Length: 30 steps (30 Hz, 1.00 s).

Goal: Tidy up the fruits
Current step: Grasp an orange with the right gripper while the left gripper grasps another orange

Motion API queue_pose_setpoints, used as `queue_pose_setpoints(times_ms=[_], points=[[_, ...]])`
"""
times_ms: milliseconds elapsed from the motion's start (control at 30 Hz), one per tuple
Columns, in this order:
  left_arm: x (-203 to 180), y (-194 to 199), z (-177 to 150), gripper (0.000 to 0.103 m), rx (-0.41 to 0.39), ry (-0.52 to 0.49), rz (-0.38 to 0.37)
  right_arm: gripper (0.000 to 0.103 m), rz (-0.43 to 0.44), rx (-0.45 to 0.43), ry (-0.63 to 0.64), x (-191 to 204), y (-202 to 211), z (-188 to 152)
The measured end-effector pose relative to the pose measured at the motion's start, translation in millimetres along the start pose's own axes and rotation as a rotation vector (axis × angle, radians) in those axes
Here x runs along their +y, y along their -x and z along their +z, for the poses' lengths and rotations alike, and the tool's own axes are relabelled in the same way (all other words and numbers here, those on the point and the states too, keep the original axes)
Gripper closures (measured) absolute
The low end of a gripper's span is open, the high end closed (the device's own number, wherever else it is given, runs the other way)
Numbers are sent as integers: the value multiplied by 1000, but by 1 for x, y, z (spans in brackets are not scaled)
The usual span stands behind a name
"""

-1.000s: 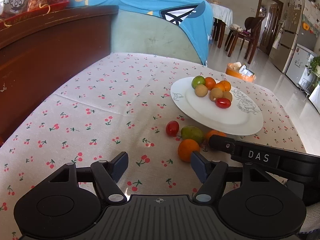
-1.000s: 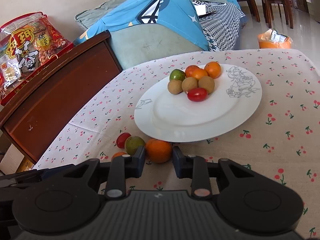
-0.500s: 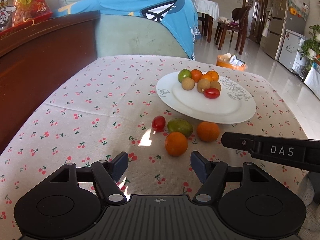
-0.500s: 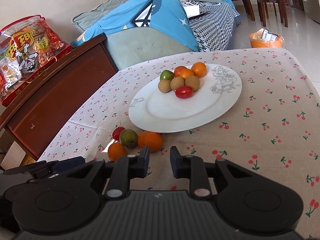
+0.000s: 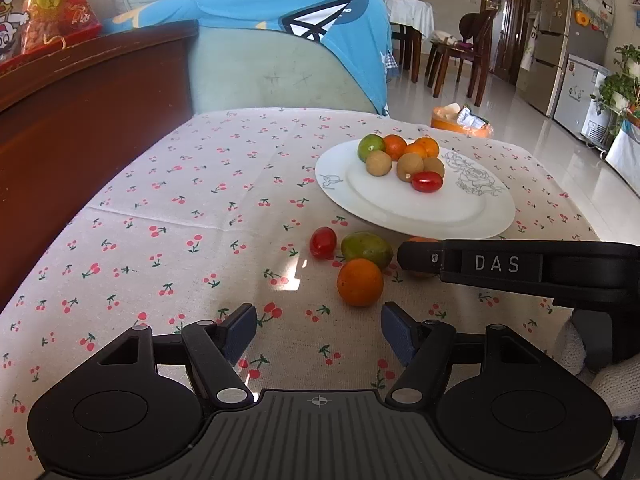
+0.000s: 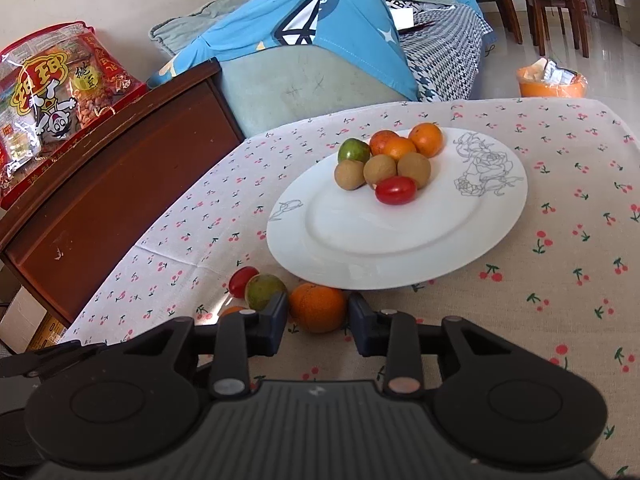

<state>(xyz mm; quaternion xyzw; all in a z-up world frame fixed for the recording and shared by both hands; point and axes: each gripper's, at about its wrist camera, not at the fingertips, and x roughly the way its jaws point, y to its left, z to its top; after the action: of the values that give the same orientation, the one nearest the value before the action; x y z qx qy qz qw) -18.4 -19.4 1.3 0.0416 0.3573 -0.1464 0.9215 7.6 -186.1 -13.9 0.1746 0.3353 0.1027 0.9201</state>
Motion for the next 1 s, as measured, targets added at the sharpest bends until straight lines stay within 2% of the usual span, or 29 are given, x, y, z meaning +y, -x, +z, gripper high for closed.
queue_pose_setpoints(times_ms=[167,467,600,733,1000], points=[[-4,-2,1,37,-23,-4,-15,72,6,17,-1,-2,8,-2],[-15,-11,5,46,-45,-33,-29,72,-78,20,-16,-11,38,-8],[-15,-15,7,51,-47,-24,-30,72,-101,23,-40,-17,44,-10],[-17,-17,8,61,-50,-33,-38,72,-101,24,-52,-20,44,-11],[-21,-20,8,70,-43,-37,-35,71,-103,22,-46,-19,44,-11]])
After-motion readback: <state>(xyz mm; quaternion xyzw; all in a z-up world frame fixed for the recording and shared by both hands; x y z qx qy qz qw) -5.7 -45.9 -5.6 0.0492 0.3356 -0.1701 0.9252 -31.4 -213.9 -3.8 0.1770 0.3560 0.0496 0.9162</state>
